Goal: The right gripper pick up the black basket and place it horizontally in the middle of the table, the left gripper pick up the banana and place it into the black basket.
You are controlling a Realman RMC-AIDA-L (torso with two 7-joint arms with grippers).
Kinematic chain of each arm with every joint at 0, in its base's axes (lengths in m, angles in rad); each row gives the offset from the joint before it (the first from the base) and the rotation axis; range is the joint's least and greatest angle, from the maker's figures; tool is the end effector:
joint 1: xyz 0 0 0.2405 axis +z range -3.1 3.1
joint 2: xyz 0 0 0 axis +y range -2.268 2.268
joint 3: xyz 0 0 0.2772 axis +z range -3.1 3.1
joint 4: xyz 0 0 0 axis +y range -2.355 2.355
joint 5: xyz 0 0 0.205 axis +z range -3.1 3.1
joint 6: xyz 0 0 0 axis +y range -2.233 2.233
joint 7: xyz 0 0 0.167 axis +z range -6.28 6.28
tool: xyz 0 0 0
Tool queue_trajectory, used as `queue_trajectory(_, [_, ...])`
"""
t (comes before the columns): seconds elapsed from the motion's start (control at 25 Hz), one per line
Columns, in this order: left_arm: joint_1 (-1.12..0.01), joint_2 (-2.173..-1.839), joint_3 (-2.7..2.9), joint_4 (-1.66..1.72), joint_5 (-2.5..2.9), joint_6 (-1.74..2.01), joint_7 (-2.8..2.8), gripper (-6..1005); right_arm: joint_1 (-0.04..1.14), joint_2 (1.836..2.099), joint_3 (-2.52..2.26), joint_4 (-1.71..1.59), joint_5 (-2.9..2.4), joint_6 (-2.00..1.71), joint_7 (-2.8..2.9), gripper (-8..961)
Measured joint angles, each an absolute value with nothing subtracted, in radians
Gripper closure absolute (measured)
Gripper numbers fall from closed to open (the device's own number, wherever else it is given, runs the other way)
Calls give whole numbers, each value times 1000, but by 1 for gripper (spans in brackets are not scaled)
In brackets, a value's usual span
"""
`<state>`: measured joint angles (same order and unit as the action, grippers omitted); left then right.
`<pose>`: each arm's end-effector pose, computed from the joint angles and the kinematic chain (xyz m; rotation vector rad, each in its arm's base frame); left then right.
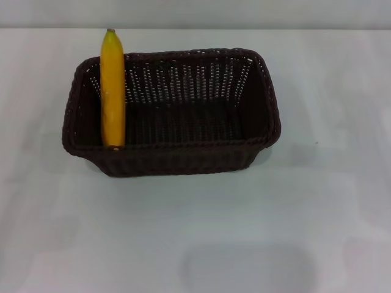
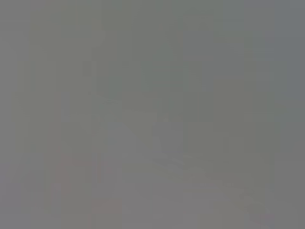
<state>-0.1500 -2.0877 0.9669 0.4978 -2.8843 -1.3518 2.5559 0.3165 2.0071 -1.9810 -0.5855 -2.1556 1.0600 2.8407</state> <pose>-0.3748 0.2917 0.1315 -1.1330 -0.4095 -1.0040 0.3355 0.3784 0.0607 -1.2092 0.4407 0.6017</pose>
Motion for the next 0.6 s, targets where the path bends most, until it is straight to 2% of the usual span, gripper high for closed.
queue_trajectory(0.6, [-209, -2089, 913, 420, -2925, -1381, 2719, 129, 315, 2006, -1876, -475, -2089, 1098, 2840, 146])
